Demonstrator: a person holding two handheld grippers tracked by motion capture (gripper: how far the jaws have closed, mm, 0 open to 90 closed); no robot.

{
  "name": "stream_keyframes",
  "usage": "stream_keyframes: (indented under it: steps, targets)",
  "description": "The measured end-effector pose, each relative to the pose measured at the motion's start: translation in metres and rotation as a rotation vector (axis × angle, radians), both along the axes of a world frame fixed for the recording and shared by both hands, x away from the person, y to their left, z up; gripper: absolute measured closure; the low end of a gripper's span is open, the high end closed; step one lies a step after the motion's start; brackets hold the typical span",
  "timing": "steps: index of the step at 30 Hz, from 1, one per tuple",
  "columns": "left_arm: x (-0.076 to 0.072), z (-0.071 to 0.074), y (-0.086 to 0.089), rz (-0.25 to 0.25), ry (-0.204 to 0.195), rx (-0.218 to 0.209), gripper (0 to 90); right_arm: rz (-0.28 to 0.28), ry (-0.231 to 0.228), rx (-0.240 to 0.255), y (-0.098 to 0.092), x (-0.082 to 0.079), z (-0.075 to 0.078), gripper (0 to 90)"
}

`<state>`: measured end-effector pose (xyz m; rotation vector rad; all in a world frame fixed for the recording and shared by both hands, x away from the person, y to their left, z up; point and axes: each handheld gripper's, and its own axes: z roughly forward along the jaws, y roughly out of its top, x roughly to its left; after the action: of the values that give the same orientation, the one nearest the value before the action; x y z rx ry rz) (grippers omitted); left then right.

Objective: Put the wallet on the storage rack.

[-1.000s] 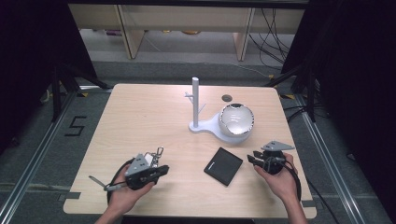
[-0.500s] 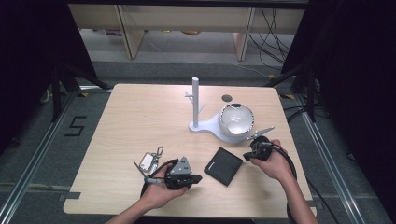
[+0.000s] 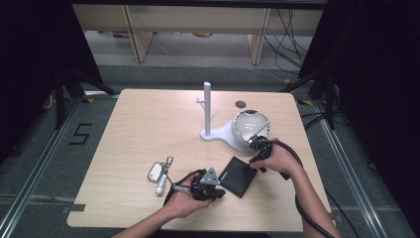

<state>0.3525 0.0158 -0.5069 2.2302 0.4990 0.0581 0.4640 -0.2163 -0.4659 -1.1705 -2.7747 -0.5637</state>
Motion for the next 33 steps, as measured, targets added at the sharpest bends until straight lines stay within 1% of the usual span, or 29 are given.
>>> stream_keyframes:
  steps: [1,2,3,4,5,6,7,10,11,12,13,14,15,16,17,18,19,22,23,25,26,27,28,29,30,31,32,33]
  targets:
    - [0.000,0.000,0.000,0.000,0.000,0.000,88.8,0.000,0.000,0.000,0.000,0.000,0.000,48.4]
    - [0.001,0.000,-0.002,0.005,0.002,0.001,88.8,-0.003,0.004,0.004,0.003,0.003,-0.002,46.3]
    - [0.004,0.000,-0.005,-0.008,-0.006,0.036,88.8,-0.010,0.020,0.007,0.005,0.003,-0.003,45.3]
    - [0.004,0.000,-0.005,-0.008,-0.006,0.036,89.0,-0.002,0.023,0.007,0.006,0.004,-0.004,44.2]
    - [0.005,-0.001,-0.008,-0.009,0.003,0.031,89.1,0.006,0.023,0.008,0.007,0.005,-0.006,43.2]
    - [0.005,-0.001,-0.010,-0.003,0.012,0.028,89.1,0.036,0.023,0.008,0.008,0.007,-0.008,42.7]
    - [0.006,-0.003,-0.014,-0.014,0.024,0.026,89.2,0.024,0.038,0.005,0.009,0.006,-0.008,42.3]
    - [0.005,-0.005,-0.018,0.004,0.020,0.039,89.3,0.020,0.044,0.011,0.010,0.008,-0.009,41.7]
    - [0.005,-0.005,-0.019,0.012,0.023,0.038,89.3,0.073,0.020,0.015,0.009,0.012,-0.010,41.6]
    - [0.005,-0.005,-0.019,0.012,0.023,0.038,89.4,0.056,0.030,0.017,0.010,0.012,-0.010,41.4]
    - [0.006,-0.005,-0.021,0.016,0.023,0.045,89.3,0.093,0.008,0.018,0.008,0.015,-0.011,41.0]
    - [0.006,-0.005,-0.021,0.016,0.023,0.045,89.3,0.043,0.048,0.009,0.010,0.012,-0.010,40.4]
    - [0.006,-0.005,-0.022,0.016,0.025,0.043,89.4,0.054,0.033,-0.013,0.008,0.014,-0.011,40.1]
    - [0.006,-0.004,-0.023,0.018,0.022,0.049,89.4,0.029,0.050,-0.008,0.009,0.013,-0.011,40.0]
    - [0.006,-0.004,-0.024,0.015,0.019,0.053,89.4,0.029,0.050,-0.008,0.009,0.013,-0.011,40.0]
    - [0.007,-0.004,-0.025,0.007,0.027,0.052,89.4,0.034,0.065,0.010,0.009,0.013,-0.011,39.5]
    - [0.007,-0.004,-0.026,0.008,0.028,0.051,89.3,0.025,0.072,0.011,0.010,0.014,-0.012,39.2]
    - [0.007,-0.004,-0.026,0.010,0.034,0.052,89.4,0.039,0.070,0.016,0.009,0.015,-0.012,39.0]
    - [0.007,-0.004,-0.027,0.008,0.033,0.054,89.4,0.047,0.077,0.011,0.008,0.015,-0.012,38.8]
    - [0.008,-0.004,-0.027,-0.009,0.029,0.053,89.3,0.039,0.083,0.010,0.009,0.015,-0.011,38.5]
    - [0.008,-0.004,-0.028,-0.009,0.027,0.054,89.4,0.032,0.075,0.004,0.010,0.015,-0.012,38.4]
    - [0.008,-0.003,-0.028,0.000,0.031,0.055,89.4,0.061,0.080,-0.017,0.010,0.015,-0.012,37.9]
    - [0.008,-0.003,-0.028,0.001,0.036,0.054,89.4,0.073,0.084,-0.018,0.012,0.015,-0.012,37.9]
    - [0.008,-0.003,-0.028,0.001,0.036,0.054,89.4,0.071,0.097,-0.017,0.013,0.014,-0.012,38.2]
    - [0.007,-0.004,-0.029,0.017,0.048,0.046,89.5,0.070,0.102,-0.020,0.015,0.014,-0.012,39.1]
    - [0.007,-0.004,-0.029,0.017,0.048,0.046,89.5,0.073,0.100,-0.017,0.015,0.014,-0.012,39.3]
    - [0.008,-0.004,-0.029,0.011,0.037,0.045,89.6,0.081,0.097,-0.016,0.016,0.014,-0.012,39.6]
    - [0.007,-0.005,-0.029,0.013,0.036,0.043,89.6,0.084,0.091,-0.012,0.016,0.014,-0.013,39.9]
